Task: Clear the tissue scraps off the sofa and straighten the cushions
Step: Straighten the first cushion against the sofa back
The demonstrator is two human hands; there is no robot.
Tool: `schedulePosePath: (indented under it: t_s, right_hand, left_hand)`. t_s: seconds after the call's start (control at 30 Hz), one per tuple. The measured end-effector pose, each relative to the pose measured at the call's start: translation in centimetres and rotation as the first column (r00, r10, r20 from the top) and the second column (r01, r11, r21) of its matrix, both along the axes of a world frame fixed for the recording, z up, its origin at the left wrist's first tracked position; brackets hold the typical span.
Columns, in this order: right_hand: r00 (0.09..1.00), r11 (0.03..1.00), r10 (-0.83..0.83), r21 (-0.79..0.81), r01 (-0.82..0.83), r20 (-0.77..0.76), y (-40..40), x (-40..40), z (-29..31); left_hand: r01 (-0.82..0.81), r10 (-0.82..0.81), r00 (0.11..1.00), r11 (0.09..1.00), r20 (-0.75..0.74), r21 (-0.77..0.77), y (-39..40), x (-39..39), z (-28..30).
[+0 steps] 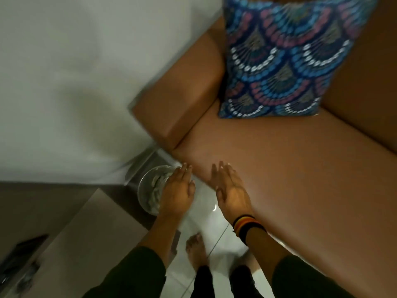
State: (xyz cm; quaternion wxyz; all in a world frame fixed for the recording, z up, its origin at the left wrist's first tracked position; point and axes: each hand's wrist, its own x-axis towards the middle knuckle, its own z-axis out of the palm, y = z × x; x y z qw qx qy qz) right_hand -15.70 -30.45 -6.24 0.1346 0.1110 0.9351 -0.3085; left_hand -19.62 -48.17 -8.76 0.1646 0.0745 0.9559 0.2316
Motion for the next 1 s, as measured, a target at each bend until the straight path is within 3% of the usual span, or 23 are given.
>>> schedulePosePath:
  t_s: [0.17, 0.23, 0.33, 0.4, 0.5, 0.6, 0.73, 0.87, 1.0]
  right_hand:
    - [0.994, 0.978, -0.105, 0.177, 0.108, -0.023, 10.4, -2.8, 4.1]
    - [0.987, 0.960, -0.145, 0.231, 0.156, -0.066, 14.3, -4.8, 4.9]
    - [0.977, 0.953, -0.181, 0.224, 0.203, -0.116, 19.4, -8.5, 5.3]
    - [0.963, 0.960, -0.242, 0.111, 0.255, -0.118, 22.5, -11.4, 4.9]
    - [0.911, 0.919, -0.393, -0.084, 0.385, -0.128, 26.2, -15.5, 4.3]
    - [0.856, 0.847, -0.499, -0.281, 0.451, -0.131, 29.1, -19.5, 3.5]
    - [0.815, 0.682, -0.579, -0.567, 0.463, -0.031, 31.6, -23.6, 3.9]
    - [0.856, 0.674, -0.516, -0.622, 0.399, -0.011, 32.6, -24.3, 5.4]
    - [0.800, 0.636, -0.599, -0.626, 0.452, -0.031, 33.3, -19.7, 6.6]
  left_hand:
    - [0.022, -0.017, 0.999, 0.992, -0.043, 0.122, 9.9, -5.9, 5.2]
    - [0.046, -0.027, 0.990, 0.990, -0.138, 0.135, 13.2, -8.5, 6.0]
    - [0.019, 0.014, 0.989, 0.976, -0.150, 0.217, 17.7, -12.4, 7.3]
    - [-0.075, 0.110, 0.989, 0.943, -0.094, 0.324, 20.2, -14.9, 7.4]
    - [-0.249, 0.287, 0.958, 0.802, 0.014, 0.543, 22.9, -18.2, 6.5]
    - [-0.348, 0.407, 0.912, 0.722, 0.039, 0.598, 24.6, -20.4, 5.1]
    - [-0.375, 0.473, 0.880, 0.647, 0.036, 0.664, 25.1, -22.4, 4.4]
    - [-0.404, 0.492, 0.869, 0.650, 0.048, 0.644, 26.3, -22.6, 5.9]
    - [-0.351, 0.425, 0.904, 0.675, 0.047, 0.649, 28.9, -21.4, 7.8]
